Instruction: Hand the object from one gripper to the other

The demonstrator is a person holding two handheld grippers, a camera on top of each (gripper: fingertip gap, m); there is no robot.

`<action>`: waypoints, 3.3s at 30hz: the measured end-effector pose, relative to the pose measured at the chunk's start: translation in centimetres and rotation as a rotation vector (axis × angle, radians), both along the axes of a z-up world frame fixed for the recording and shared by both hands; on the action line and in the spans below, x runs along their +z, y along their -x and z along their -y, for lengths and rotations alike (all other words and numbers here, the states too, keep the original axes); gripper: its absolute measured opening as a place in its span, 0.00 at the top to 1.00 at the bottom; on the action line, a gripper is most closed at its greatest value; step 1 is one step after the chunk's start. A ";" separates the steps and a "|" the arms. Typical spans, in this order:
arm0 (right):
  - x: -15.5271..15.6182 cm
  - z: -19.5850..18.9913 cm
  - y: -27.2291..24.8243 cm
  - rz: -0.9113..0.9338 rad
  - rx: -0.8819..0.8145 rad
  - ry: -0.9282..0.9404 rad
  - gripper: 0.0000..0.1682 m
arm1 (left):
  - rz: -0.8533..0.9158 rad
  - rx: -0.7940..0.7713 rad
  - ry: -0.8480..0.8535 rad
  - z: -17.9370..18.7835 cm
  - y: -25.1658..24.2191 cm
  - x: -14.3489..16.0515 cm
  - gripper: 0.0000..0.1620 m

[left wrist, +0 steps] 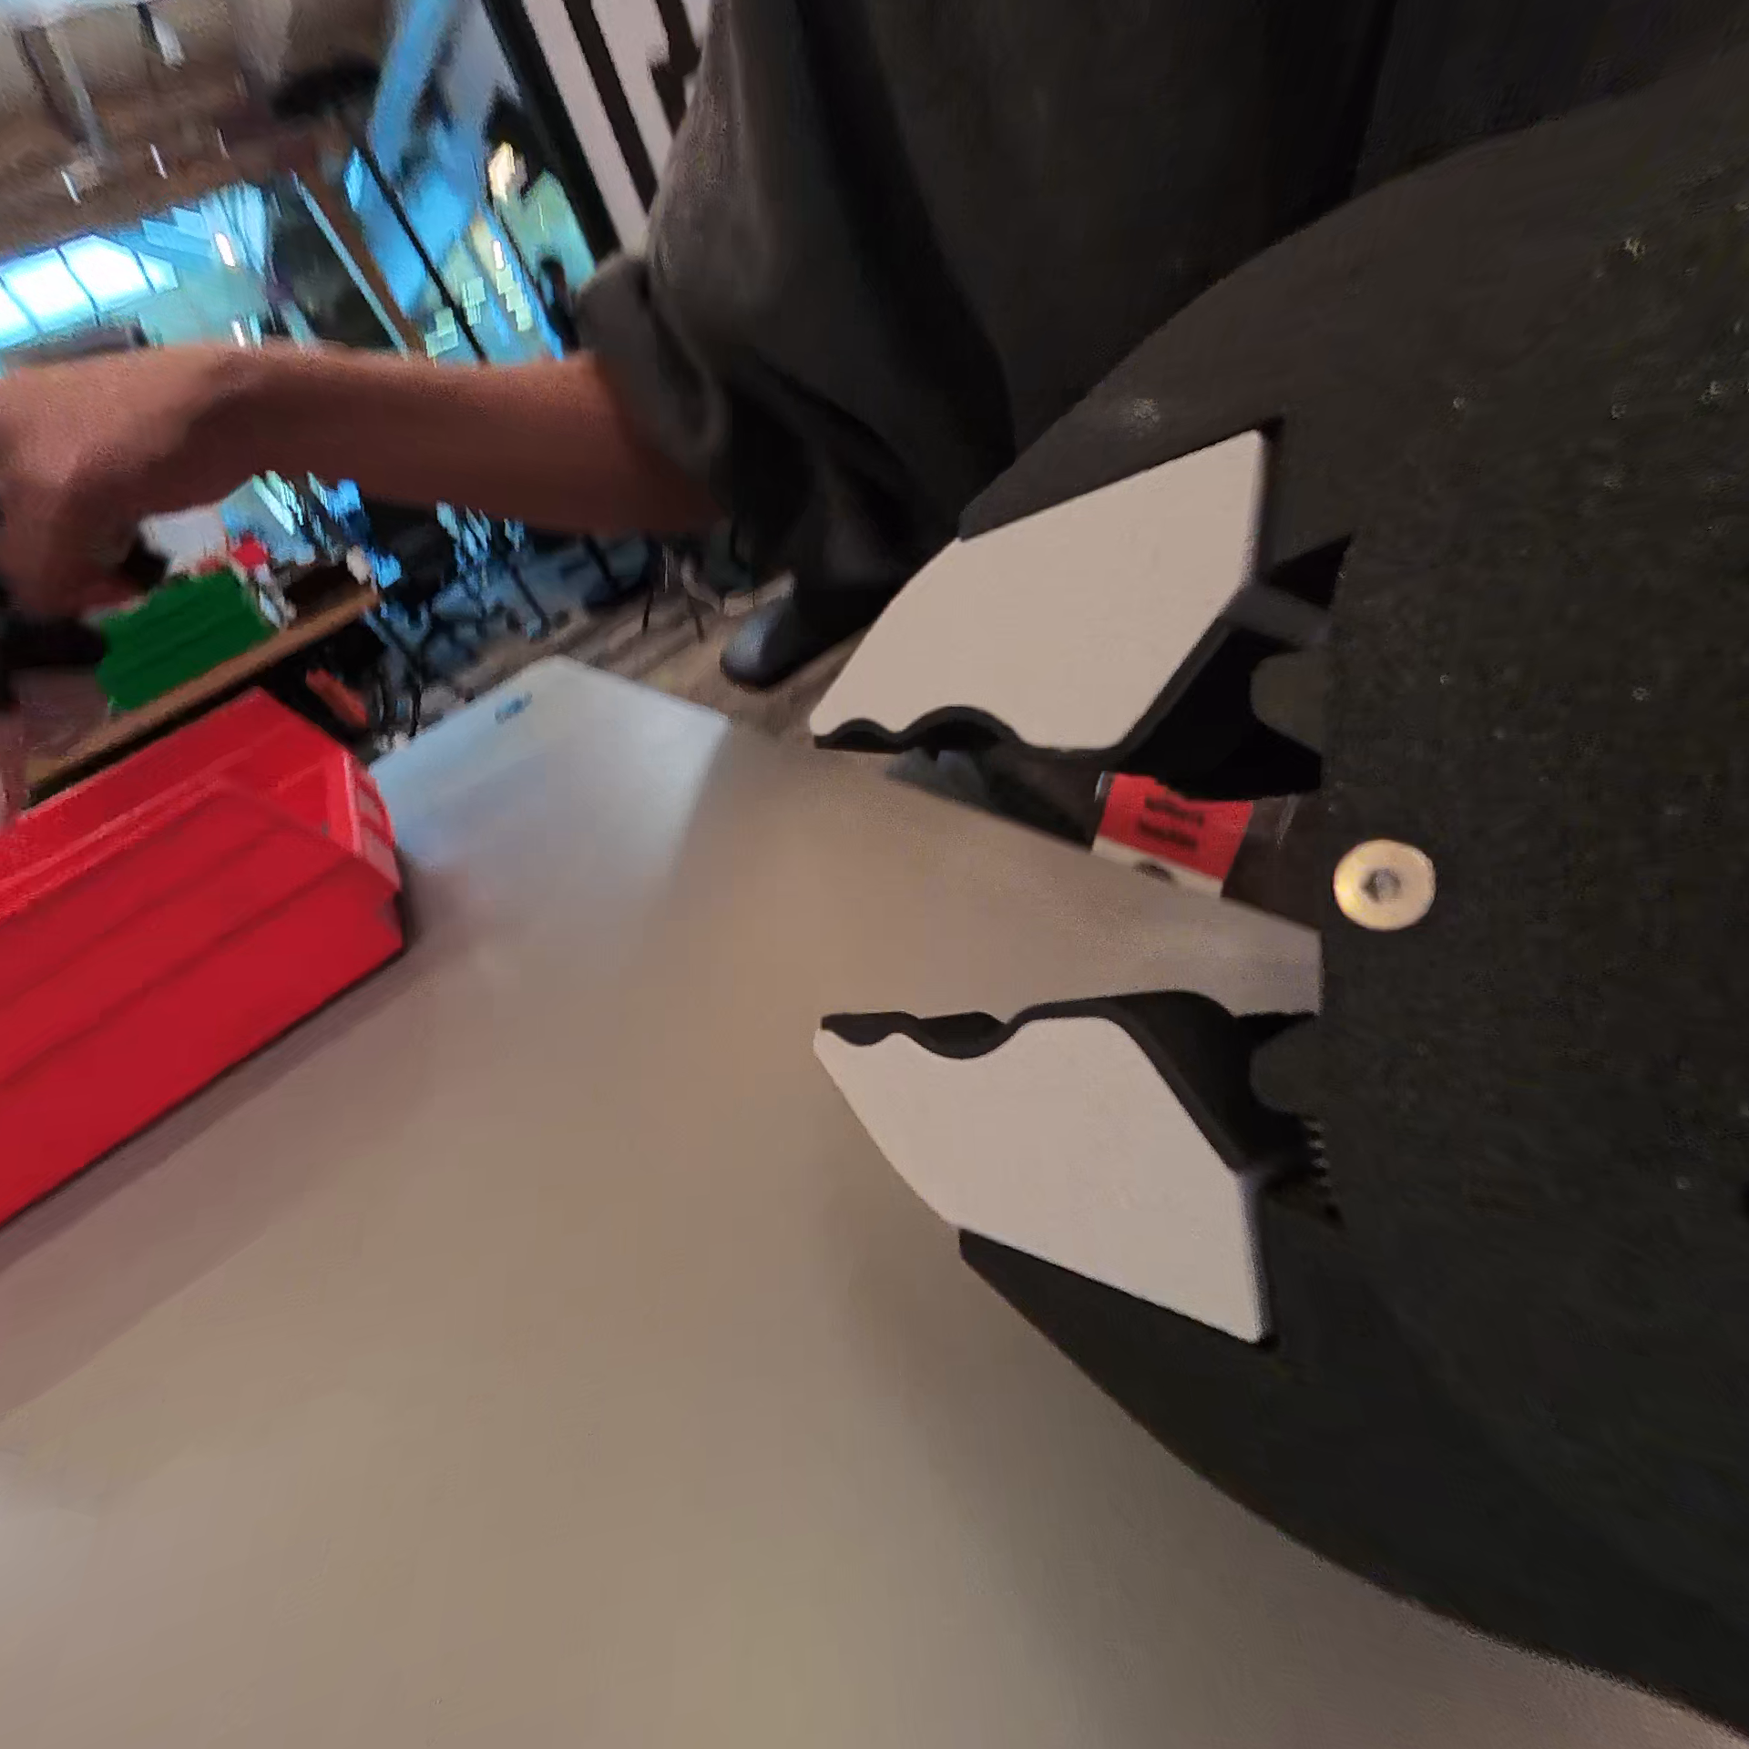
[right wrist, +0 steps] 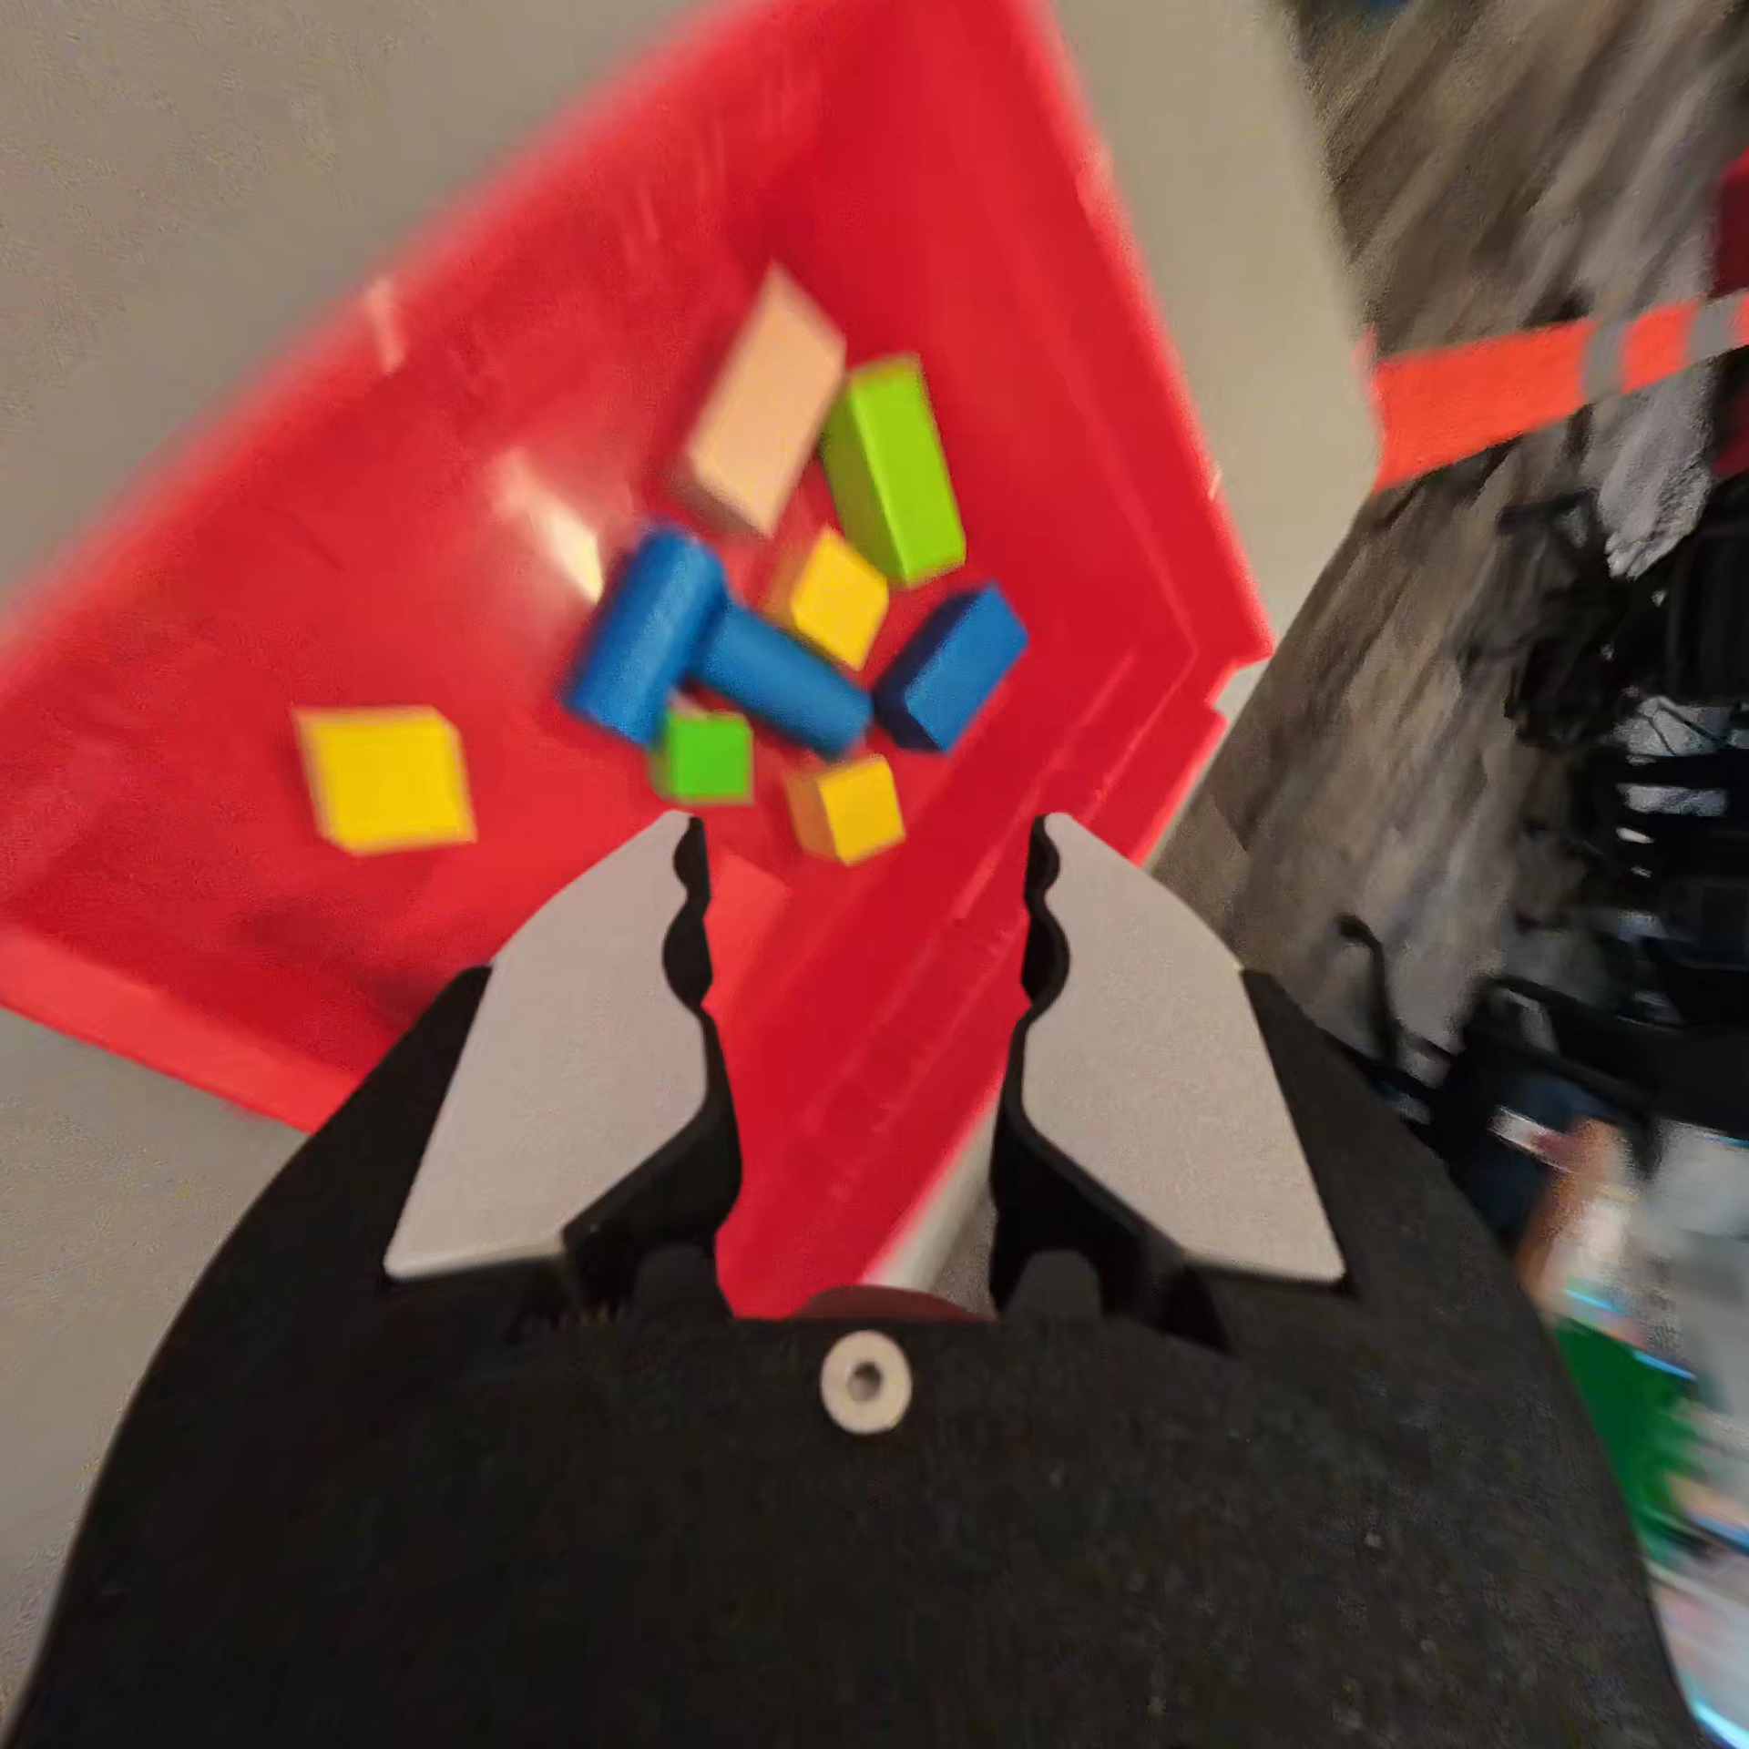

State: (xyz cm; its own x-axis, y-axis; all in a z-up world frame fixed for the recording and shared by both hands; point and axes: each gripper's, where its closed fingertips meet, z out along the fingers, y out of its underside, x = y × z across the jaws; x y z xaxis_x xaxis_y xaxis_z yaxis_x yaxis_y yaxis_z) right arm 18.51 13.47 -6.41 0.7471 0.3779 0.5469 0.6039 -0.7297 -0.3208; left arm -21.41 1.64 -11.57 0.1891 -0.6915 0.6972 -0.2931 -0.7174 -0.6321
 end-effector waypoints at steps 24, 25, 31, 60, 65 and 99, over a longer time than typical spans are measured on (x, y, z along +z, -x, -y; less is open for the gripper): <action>-7.3 14.8 13.7 -0.901 -0.121 -0.540 0.64 | -1.166 0.027 -0.592 -35.4 17.8 1.8 0.64; -7.1 14.9 13.8 -0.897 -0.113 -0.549 0.64 | -1.191 0.014 -0.550 -36.6 18.2 0.9 0.64; -7.5 14.7 13.8 -0.901 -0.106 -0.522 0.64 | -1.319 -0.021 -0.373 -41.0 19.4 -4.1 0.64; -7.9 15.2 15.0 -0.915 -0.049 -0.474 0.65 | -1.511 -0.057 -0.500 -39.4 20.5 -6.9 0.75; -7.7 15.3 15.2 -0.907 -0.041 -0.480 0.65 | -1.381 -0.023 -0.546 -37.9 19.6 -5.8 0.76; 2.0 10.5 36.0 -2.117 0.371 0.308 0.81 | 0.074 0.059 -0.931 -0.6 -3.4 8.6 0.72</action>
